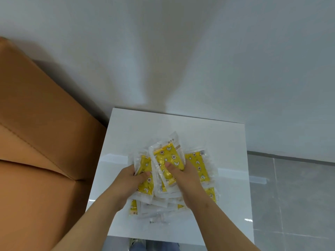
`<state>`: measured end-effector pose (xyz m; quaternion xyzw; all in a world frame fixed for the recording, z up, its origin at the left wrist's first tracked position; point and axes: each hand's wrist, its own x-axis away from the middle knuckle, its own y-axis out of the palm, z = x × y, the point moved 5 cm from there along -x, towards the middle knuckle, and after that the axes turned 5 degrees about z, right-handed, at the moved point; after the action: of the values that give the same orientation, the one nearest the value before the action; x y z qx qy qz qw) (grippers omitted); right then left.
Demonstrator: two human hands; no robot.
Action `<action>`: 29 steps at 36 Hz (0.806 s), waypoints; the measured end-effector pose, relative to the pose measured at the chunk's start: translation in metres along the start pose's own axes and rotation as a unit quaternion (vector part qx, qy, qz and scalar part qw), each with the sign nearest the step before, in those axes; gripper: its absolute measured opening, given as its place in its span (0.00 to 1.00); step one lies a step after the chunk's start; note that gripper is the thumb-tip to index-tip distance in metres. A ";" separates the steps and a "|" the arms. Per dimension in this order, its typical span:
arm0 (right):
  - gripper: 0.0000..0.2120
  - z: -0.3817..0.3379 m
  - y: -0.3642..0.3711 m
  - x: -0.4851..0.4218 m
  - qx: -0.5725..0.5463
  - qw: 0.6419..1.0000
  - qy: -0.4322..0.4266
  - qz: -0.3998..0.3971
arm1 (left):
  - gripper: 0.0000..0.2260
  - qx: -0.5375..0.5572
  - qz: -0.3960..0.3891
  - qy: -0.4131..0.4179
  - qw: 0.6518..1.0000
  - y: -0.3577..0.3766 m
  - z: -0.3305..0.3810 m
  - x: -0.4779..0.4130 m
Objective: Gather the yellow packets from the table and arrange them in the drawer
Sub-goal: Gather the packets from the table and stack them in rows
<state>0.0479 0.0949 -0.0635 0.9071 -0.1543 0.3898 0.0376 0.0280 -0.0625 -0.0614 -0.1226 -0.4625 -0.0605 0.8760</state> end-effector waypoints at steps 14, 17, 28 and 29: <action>0.07 0.004 -0.006 0.007 0.012 0.999 -0.028 0.034 | 0.15 0.055 0.063 0.020 0.996 0.004 -0.006 0.007; 0.09 0.007 -0.011 0.009 0.028 0.997 -0.042 0.065 | 0.14 0.073 0.069 0.009 0.995 0.004 -0.010 0.007; 0.15 0.011 -0.051 0.005 0.041 0.989 -0.043 0.139 | 0.07 0.095 0.053 -0.030 0.994 -0.003 -0.011 -0.001; 0.15 0.011 -0.054 0.006 0.042 0.989 -0.041 0.139 | 0.08 0.092 0.052 -0.030 0.994 -0.004 -0.011 -0.001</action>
<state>0.0759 0.1422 -0.0645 0.8926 -0.2640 0.3603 -0.0614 0.0353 -0.0690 -0.0677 -0.0673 -0.4848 0.0320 0.8714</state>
